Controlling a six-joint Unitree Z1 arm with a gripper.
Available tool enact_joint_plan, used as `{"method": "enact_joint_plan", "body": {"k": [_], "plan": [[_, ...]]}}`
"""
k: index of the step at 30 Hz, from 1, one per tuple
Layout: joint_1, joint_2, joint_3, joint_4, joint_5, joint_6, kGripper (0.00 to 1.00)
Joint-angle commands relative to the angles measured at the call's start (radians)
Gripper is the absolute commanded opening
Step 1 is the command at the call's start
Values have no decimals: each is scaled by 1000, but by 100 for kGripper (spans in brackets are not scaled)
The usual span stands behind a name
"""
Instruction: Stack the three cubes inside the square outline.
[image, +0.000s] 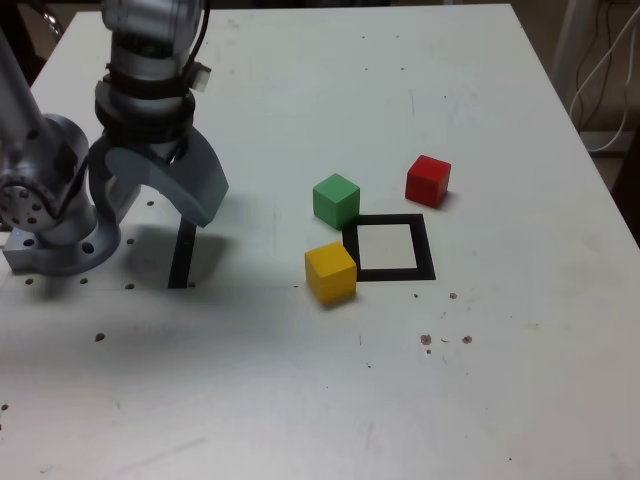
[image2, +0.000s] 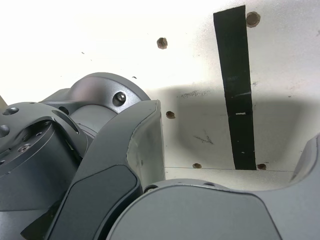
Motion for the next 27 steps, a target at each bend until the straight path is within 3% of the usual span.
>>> {"method": "enact_joint_plan", "body": {"k": [1,8,12,21,27], "plan": [[2,-7,3,4,2,-2,98],[2,-21,2,18,4,-2,98],[2,-84,-2,16,22,-2,98],[2,-104,-105,71,134,57,98],[2,-76,-279,172,208,162,98]]}}
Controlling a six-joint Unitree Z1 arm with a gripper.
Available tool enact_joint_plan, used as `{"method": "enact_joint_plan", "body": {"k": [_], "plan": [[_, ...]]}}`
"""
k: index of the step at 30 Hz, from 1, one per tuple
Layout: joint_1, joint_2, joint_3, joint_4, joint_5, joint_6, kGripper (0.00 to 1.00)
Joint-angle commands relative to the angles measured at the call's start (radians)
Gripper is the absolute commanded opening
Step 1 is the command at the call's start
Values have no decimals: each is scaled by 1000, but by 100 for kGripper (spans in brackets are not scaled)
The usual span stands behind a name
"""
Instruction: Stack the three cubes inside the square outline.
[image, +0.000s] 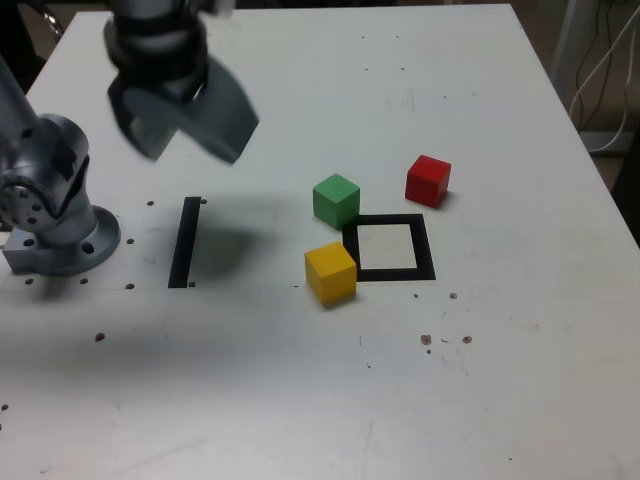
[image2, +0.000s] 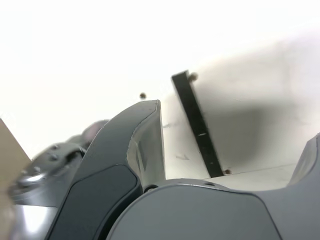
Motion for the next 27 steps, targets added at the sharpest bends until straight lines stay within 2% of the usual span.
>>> {"method": "enact_joint_plan", "body": {"k": [1,7,14,22,27], "plan": [[2,30,-74,36,20,39,98],[2,138,-268,85,58,153,98],[8,309,-470,105,74,247,98],[60,543,-709,157,68,312,97],[90,613,-784,152,60,321,97]]}}
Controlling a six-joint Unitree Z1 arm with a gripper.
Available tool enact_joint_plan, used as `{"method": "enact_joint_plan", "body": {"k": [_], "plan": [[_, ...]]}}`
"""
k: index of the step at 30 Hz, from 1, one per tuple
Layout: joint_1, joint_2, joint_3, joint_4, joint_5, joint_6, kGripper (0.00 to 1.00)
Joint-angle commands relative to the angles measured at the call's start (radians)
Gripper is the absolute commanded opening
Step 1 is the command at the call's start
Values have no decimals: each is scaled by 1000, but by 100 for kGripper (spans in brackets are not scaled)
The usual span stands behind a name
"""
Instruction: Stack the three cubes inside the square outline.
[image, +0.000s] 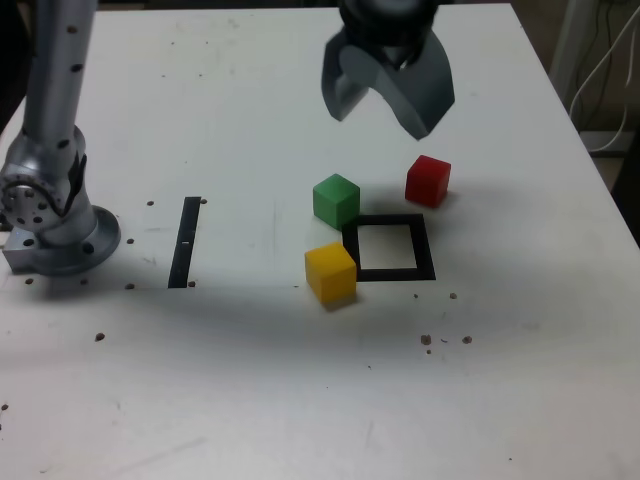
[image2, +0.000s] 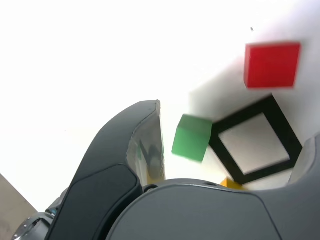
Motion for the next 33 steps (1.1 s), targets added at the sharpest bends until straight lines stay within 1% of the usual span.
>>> {"method": "enact_joint_plan", "body": {"k": [1,6,12,16,20,28,33], "plan": [[6,24,-41,-4,-1,7,97],[16,109,-99,-7,-2,14,96],[23,199,-107,-42,-11,13,93],[25,213,-107,-60,-23,12,90],[25,215,-104,-75,-36,12,84],[25,247,-106,-100,-58,11,66],[26,276,-111,-108,-67,6,63]]}}
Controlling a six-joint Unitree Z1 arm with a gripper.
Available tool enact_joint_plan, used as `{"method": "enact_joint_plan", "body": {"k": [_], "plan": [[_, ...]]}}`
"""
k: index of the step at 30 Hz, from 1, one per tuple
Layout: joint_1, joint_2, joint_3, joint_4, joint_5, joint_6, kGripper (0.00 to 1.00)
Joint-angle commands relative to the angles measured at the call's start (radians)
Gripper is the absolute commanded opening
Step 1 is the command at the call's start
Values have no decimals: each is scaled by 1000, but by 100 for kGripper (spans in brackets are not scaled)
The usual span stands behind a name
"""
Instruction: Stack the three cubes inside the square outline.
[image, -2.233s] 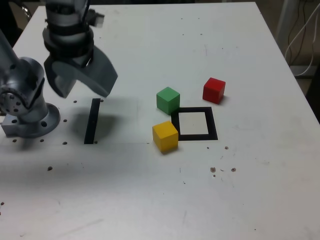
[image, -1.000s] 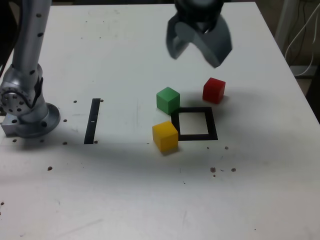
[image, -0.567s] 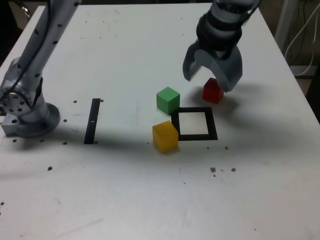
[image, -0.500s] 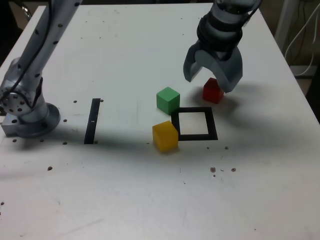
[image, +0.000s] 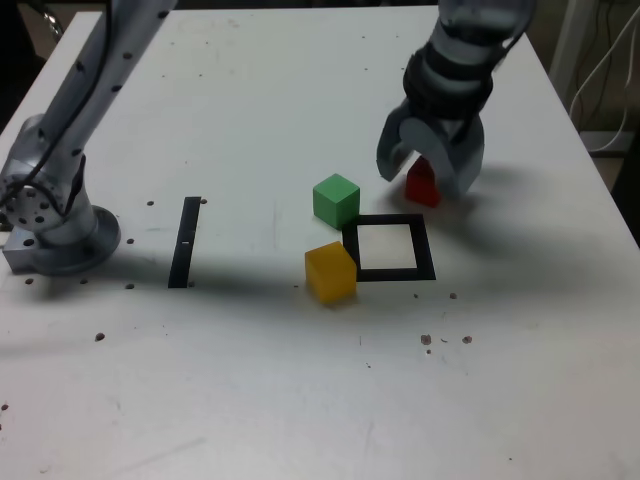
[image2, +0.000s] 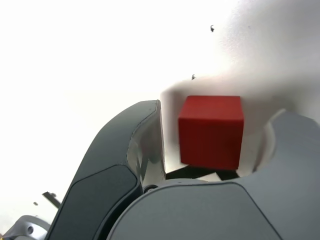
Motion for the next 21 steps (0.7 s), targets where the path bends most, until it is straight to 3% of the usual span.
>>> {"method": "enact_joint_plan", "body": {"k": [1,12,21], "plan": [[1,11,-9,1,-1,-7,61],[-1,-8,-10,12,-8,-24,30],[-16,-35,0,12,-15,-38,24]]}}
